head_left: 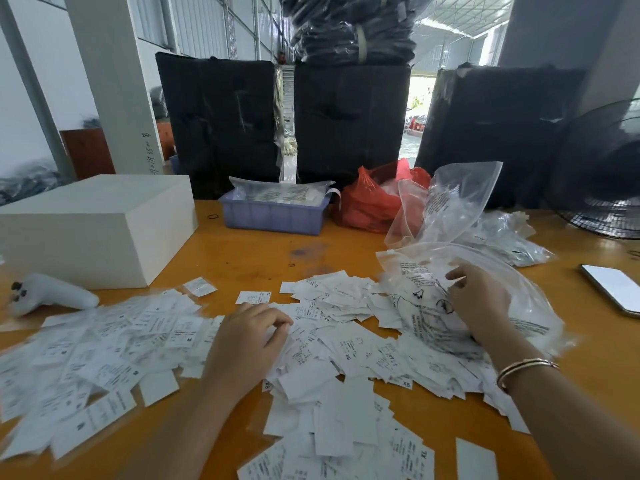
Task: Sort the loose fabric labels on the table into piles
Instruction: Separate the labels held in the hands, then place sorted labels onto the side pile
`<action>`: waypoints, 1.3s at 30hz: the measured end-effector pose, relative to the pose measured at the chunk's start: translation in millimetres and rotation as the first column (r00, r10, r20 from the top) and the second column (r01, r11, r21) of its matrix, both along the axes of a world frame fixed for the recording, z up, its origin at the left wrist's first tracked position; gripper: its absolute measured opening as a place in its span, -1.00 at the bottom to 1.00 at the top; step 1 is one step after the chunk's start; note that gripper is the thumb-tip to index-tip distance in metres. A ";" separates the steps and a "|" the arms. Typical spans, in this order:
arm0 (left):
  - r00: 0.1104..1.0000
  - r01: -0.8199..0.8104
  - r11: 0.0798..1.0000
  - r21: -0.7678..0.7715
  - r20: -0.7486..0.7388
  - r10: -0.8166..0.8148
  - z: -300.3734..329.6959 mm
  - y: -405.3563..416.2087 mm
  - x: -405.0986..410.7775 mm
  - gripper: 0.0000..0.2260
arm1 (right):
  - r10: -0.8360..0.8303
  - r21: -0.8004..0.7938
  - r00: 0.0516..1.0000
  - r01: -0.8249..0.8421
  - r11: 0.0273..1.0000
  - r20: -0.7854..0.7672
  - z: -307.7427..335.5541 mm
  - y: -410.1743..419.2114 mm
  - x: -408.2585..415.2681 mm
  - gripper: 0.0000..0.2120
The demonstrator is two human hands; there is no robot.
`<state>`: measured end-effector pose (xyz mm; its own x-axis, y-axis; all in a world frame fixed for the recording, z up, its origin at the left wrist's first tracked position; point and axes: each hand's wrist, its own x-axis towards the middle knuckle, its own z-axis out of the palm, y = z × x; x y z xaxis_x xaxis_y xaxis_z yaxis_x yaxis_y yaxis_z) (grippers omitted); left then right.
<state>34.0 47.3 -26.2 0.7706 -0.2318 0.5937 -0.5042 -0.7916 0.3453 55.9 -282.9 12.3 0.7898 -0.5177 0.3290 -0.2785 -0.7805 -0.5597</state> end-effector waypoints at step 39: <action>0.865 -0.080 0.620 -0.780 -0.364 -0.346 9.6 -19.8 -7.7 -0.87 | 0.649 -0.057 0.656 -0.719 0.693 -0.386 -15.2 97.5 -34.2 -0.76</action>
